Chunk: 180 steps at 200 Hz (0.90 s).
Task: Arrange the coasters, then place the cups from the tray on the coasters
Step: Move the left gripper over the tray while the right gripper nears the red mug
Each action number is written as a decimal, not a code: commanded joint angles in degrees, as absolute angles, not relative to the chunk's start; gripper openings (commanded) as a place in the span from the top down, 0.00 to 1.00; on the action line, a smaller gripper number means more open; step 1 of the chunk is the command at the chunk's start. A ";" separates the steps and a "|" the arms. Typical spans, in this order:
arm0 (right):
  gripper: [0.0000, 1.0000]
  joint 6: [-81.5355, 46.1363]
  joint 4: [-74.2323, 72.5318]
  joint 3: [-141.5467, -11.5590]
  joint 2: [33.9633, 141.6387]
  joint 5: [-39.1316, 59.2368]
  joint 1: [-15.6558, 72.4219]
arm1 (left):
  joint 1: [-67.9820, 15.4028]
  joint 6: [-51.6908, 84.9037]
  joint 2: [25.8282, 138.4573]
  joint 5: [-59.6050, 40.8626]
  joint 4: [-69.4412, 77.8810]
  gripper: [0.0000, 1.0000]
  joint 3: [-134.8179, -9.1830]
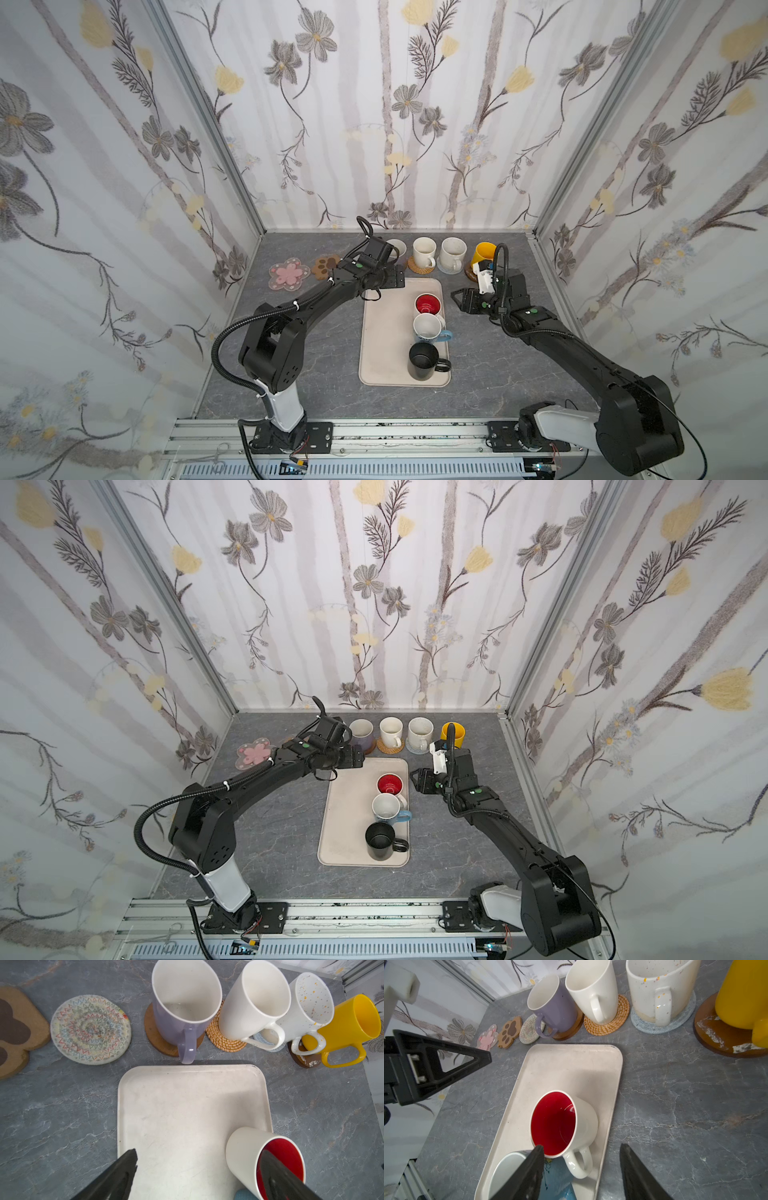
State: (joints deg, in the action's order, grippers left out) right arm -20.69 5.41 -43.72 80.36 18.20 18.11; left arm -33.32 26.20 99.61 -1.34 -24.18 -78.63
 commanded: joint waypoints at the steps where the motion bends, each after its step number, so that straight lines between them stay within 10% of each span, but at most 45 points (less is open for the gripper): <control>1: 0.41 -18.75 8.82 -43.64 81.60 17.84 19.65 | -33.41 28.31 95.43 -1.49 -19.05 0.05 -74.58; 180: 0.49 -15.56 13.93 -47.38 94.36 14.46 26.16 | -31.57 27.18 84.42 -7.78 -17.23 0.01 -59.95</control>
State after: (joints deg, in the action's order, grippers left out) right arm -16.43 13.43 -45.87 92.53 15.62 25.61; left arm -31.83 27.20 84.58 -6.83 -18.87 -60.07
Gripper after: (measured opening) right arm 0.519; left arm 0.992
